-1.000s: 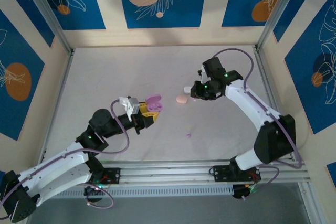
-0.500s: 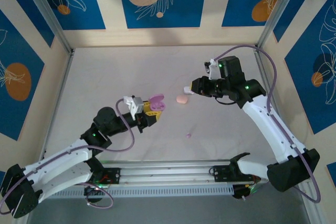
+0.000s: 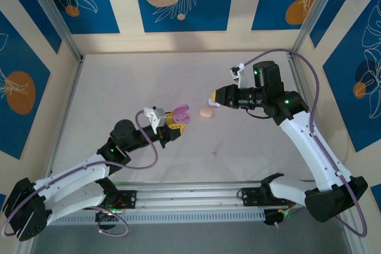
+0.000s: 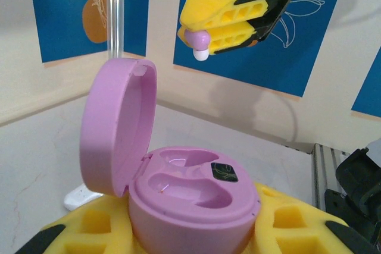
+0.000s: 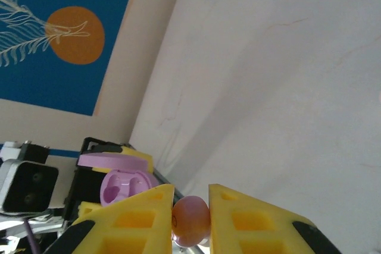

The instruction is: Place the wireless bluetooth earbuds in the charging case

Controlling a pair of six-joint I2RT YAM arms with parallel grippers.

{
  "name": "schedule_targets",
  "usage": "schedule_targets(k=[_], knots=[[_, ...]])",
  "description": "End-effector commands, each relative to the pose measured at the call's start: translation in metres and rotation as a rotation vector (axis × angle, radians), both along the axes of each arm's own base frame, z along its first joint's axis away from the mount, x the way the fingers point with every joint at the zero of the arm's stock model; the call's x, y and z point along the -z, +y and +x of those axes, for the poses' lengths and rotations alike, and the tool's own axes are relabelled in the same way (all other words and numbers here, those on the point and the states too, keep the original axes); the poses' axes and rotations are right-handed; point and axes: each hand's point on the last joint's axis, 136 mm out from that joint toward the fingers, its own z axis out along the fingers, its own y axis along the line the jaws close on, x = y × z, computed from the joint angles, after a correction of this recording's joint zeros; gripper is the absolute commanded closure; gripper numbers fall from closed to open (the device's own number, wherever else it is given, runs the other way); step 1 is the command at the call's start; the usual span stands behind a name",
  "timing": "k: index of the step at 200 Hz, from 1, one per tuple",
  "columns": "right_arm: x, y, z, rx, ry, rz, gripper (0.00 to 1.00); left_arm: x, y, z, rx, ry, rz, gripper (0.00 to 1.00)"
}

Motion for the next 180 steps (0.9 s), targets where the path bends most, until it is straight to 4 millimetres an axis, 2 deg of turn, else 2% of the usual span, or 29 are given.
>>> schedule_targets(k=[1, 39, 85, 127, 180], knots=[[-0.027, 0.01, -0.017, -0.08, -0.038, 0.086, 0.8, -0.016, -0.005, -0.008, 0.044, -0.087, -0.029, 0.75], [-0.032, 0.021, -0.025, -0.138, -0.02, 0.169, 0.8, -0.016, -0.009, -0.007, 0.052, -0.111, -0.03, 0.75], [-0.029, 0.037, -0.04, -0.231, 0.024, 0.211, 0.8, -0.018, -0.009, -0.003, 0.033, -0.146, -0.04, 0.75], [-0.041, 0.055, -0.064, -0.442, 0.146, 0.376, 0.79, -0.023, -0.005, -0.002, 0.011, -0.194, -0.045, 0.74], [-0.044, 0.062, -0.059, -0.458, 0.219, 0.449, 0.79, -0.028, -0.001, -0.006, 0.003, -0.231, -0.063, 0.73]])
